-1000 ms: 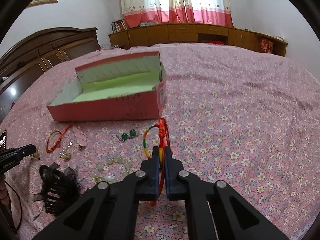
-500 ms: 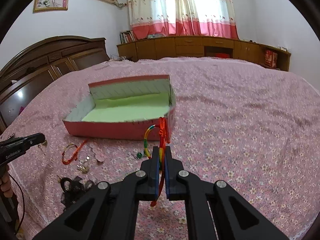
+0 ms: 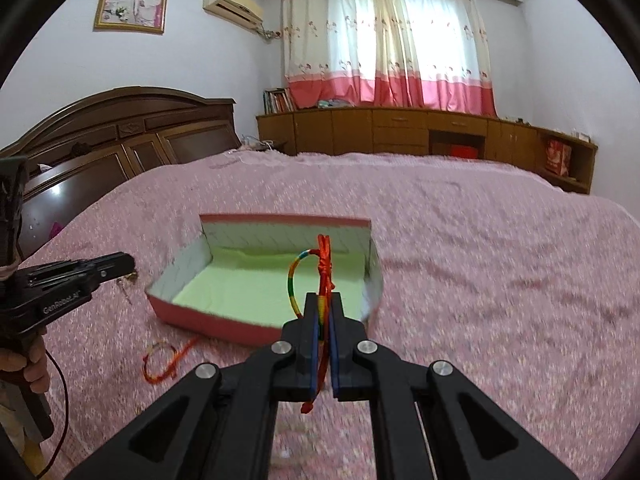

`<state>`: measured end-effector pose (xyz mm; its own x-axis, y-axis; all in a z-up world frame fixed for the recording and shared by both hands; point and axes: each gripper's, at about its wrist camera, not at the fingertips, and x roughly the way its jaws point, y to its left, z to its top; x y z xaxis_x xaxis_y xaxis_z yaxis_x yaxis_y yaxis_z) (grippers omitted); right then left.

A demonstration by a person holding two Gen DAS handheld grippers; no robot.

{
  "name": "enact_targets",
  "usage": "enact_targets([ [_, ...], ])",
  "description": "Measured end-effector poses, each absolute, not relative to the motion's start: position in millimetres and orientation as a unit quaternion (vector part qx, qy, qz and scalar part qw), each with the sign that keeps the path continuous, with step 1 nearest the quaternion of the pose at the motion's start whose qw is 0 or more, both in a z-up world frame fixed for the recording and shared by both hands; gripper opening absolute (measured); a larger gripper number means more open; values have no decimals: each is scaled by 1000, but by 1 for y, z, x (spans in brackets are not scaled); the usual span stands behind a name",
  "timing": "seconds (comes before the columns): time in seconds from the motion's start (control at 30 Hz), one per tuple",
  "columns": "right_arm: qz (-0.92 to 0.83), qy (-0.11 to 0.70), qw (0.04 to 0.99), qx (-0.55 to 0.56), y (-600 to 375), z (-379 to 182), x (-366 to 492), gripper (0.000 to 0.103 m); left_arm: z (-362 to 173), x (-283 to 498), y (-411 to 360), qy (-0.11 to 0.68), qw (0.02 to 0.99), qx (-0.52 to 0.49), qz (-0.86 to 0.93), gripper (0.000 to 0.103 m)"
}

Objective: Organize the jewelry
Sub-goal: 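Carry the earring with the left tool while the right carries the bracelet over the box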

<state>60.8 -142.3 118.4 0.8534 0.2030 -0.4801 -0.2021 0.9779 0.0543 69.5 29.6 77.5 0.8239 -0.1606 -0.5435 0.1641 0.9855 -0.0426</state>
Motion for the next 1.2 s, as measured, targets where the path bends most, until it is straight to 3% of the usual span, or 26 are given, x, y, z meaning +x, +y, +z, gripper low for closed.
enact_targets([
  [0.53, 114, 264, 958, -16, -125, 119, 153, 5, 81, 139, 14, 264, 960, 13, -86, 0],
  [1.2, 100, 401, 911, -6, -125, 56, 250, 5, 13, 235, 4, 400, 915, 16, -52, 0],
])
